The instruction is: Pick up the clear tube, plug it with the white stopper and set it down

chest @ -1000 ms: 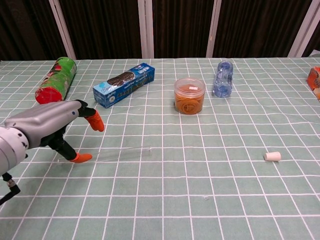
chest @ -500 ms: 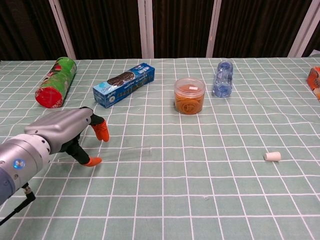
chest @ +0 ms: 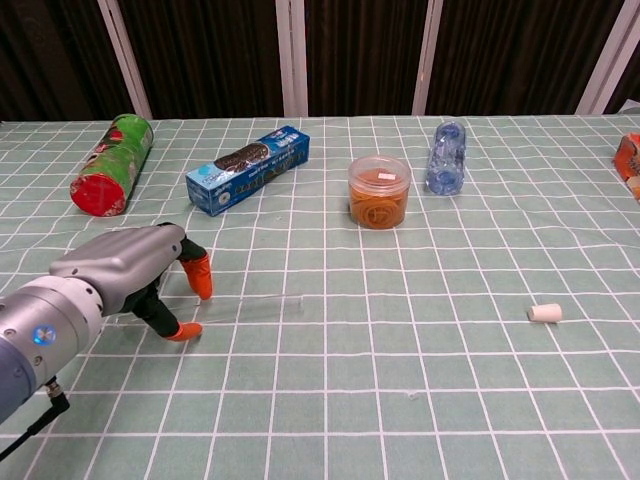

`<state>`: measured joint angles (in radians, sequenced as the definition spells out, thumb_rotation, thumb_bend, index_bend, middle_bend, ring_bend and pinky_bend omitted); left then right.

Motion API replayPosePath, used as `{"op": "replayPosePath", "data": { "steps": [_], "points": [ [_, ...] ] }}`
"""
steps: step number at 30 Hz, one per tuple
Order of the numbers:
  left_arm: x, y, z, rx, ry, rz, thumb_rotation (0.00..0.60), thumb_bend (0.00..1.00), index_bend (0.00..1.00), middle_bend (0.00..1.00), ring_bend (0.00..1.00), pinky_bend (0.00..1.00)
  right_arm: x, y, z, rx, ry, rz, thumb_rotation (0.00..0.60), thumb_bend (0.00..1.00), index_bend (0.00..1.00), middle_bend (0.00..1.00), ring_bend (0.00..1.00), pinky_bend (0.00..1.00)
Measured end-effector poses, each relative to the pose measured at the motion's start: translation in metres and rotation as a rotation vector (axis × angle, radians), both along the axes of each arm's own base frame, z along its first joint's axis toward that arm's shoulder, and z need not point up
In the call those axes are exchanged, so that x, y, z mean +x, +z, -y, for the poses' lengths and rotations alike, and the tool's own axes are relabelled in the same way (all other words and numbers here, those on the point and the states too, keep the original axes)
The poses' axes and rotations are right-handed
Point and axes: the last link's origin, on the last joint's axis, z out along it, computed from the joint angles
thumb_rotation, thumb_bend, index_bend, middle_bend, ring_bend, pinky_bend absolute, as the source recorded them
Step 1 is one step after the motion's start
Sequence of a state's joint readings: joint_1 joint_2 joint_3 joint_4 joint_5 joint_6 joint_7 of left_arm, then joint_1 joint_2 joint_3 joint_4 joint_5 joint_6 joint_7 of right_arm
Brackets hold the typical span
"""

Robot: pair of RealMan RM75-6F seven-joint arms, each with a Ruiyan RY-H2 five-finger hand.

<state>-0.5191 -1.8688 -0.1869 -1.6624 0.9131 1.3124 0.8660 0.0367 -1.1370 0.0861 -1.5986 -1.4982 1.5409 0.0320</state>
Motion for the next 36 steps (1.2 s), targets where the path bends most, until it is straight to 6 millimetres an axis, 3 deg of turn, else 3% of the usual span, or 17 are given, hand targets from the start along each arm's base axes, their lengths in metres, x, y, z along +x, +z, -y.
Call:
{"op": "replayPosePath", "data": {
  "steps": [9,23,36],
  "points": [
    [-0.0036,-0.0005,0.0007,-0.005,0.015,-0.024,0.600,0.36,0.48,0.36,0.03,0.00,0.0000,0.0001,-0.0002,0.000,-0.002,0.005,0.600,0.30,0.00,0.00,0.00,0.00],
    [-0.0038,-0.0038,0.0022,-0.022,0.036,-0.035,0.600,0.58,0.51,0.37,0.03,0.00,0.0001,0.0004,-0.0003,0.000,-0.004,0.010,0.600,0.30,0.00,0.00,0.00,0.00],
    [0.0016,0.0050,-0.0009,-0.009,0.021,0.023,0.600,0.64,0.52,0.42,0.06,0.00,0.0002,0.0006,-0.0008,-0.001,-0.003,0.010,0.600,0.30,0.00,0.00,0.00,0.00]
  ]
}}
